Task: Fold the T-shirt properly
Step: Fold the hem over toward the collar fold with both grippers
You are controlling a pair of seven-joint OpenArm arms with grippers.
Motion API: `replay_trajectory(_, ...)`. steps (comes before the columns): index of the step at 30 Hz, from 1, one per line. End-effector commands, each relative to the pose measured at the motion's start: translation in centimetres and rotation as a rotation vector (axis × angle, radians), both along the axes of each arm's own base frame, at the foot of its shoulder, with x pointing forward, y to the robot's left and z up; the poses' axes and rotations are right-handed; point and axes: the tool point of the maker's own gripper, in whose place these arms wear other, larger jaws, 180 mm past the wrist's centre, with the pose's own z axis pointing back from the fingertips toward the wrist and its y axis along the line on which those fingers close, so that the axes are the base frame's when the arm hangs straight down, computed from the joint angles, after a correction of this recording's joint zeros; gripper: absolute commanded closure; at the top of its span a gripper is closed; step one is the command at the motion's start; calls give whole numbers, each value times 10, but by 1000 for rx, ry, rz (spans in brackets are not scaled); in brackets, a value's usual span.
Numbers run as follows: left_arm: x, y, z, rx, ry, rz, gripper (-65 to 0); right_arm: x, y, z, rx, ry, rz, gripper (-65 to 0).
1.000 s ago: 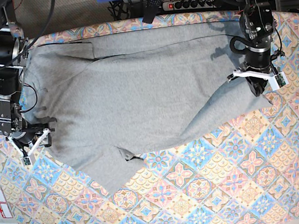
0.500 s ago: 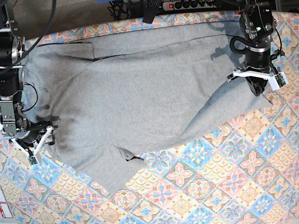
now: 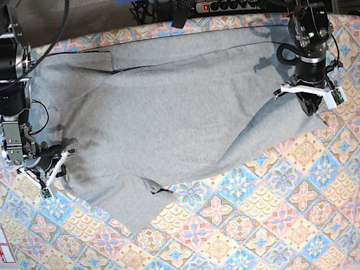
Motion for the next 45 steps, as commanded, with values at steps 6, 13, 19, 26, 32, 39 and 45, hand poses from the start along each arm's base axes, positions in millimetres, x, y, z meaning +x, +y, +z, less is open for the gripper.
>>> replay_trajectory(6,1,17,15,32,-47,34,0,6,-35,37,-4,-129,-100,-15)
replay_trajectory(13,-9,40,16,57,-39,84,0,-17,-39,54,-76,-152,-70,-15)
replay_trajectory(19,-24,41,6,66,3,82,0,-38,-32,67,-135,-162,-19,-15)
replay_trajectory(26,-37,42,-3,78,44,78,0,-59,-55,94,-190,-211,-68,-15)
replay_trajectory(32,-53,59,-30,101,136,90,0,-82,-58,94,-218,-197,-62,-16)
replay_trajectory(39,-62,77,-62,104,226,118,0,-100,-55,80,-219,-153,-48,-15)
replay_trajectory(45,-58,74,-77,85,252,120,0,-116,-55,69,-219,-113,-42,-17)
